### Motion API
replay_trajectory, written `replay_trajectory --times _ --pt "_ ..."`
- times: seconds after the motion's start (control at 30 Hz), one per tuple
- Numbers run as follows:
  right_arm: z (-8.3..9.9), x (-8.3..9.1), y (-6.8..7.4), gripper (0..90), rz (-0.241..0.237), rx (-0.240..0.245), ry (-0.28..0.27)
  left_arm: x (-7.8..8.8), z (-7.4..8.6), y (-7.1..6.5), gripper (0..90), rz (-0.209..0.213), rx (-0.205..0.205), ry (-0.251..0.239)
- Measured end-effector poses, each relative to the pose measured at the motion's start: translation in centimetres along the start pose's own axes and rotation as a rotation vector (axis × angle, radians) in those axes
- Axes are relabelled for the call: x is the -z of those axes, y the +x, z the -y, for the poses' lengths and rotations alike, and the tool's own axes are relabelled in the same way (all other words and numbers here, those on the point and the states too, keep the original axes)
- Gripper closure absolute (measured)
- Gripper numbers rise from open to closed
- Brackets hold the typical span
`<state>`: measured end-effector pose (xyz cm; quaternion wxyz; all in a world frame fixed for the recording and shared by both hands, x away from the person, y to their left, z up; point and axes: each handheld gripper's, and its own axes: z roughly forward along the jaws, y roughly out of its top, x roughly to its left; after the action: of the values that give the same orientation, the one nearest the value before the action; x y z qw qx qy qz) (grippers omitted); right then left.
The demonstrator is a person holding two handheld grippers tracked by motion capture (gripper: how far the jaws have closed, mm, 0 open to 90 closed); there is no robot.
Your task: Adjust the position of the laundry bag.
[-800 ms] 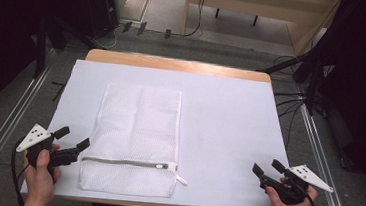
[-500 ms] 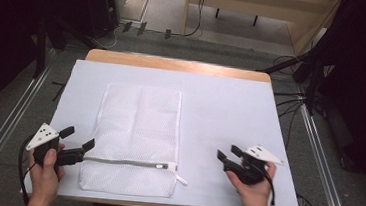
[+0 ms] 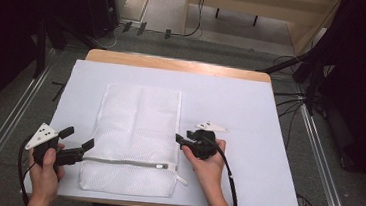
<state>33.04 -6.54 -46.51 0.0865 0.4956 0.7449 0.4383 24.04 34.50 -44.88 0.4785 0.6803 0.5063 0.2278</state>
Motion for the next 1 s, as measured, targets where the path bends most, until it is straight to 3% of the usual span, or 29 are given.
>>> replay_trajectory --times 0.1,0.17,0.2,0.23,0.27,0.3,0.53,0.67,1.0 --pt "-0.1 -1.3 0.7 52.1 0.031 0.013 0.044 0.0 0.0 0.1 9.3 -0.002 0.006 0.001" --pt "0.1 -2.0 1.0 57.4 0.045 0.004 0.067 0.0 0.0 0.0 9.3 -0.001 0.005 0.004" --pt "0.2 -2.2 1.3 69.9 0.049 0.012 0.063 0.0 0.0 0.0 9.3 0.002 0.005 0.003" --pt "0.2 -2.2 1.3 69.9 0.049 0.012 0.063 -0.1 0.0 0.0 9.3 0.003 0.005 0.004" --pt "0.3 -2.3 1.4 76.2 0.037 0.010 0.068 -0.1 0.0 0.0 9.3 0.004 0.004 0.004" --pt "0.4 -2.2 1.5 88.1 0.041 0.032 0.080 -0.1 0.0 0.0 9.4 0.007 0.005 0.008" --pt "0.3 -1.1 0.9 90.0 0.033 0.064 0.074 -0.2 0.0 -0.2 9.3 0.011 0.000 0.012" --pt "0.5 0.0 -0.3 90.0 0.063 0.086 0.074 -0.3 0.0 -0.4 9.3 0.017 -0.006 0.018" --pt "0.6 3.2 -5.1 90.0 0.123 0.070 0.071 -0.5 0.1 -0.7 9.4 0.020 -0.012 0.026"
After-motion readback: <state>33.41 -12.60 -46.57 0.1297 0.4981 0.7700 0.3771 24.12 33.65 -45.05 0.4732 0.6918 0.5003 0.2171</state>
